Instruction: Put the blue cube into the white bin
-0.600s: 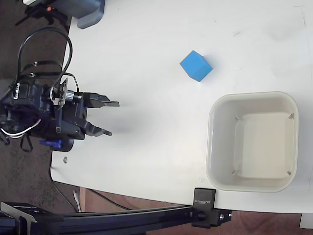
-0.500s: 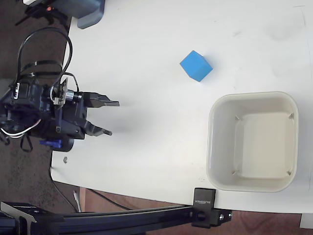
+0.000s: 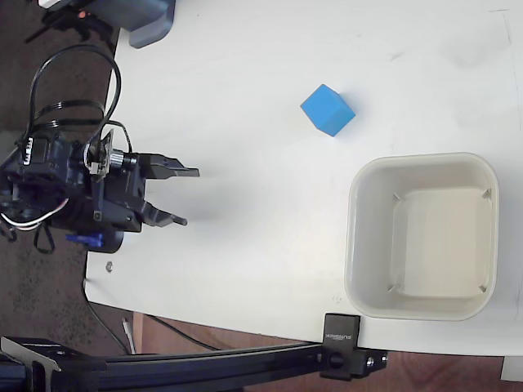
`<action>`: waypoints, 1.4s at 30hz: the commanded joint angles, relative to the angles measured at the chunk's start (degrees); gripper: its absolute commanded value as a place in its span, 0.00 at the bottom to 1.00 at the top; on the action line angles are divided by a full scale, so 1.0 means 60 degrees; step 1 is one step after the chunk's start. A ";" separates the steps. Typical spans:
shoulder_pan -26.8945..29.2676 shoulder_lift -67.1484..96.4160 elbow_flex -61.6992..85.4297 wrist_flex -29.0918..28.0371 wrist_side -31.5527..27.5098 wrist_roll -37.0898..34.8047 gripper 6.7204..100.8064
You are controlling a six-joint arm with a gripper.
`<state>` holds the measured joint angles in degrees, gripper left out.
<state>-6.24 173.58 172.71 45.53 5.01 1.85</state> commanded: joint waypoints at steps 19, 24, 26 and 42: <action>-0.4116 -1.0430 -0.8994 -0.2007 0.6519 0.7075 0.99; -0.4980 -1.2246 -1.0620 -0.1318 0.7500 0.8892 0.99; -0.5156 -1.2905 -1.1001 -0.1538 0.7837 0.9243 0.99; -0.5361 -1.6919 -1.4502 -0.0542 0.8657 1.1572 0.99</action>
<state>-37.79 72.25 91.49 41.04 55.63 70.31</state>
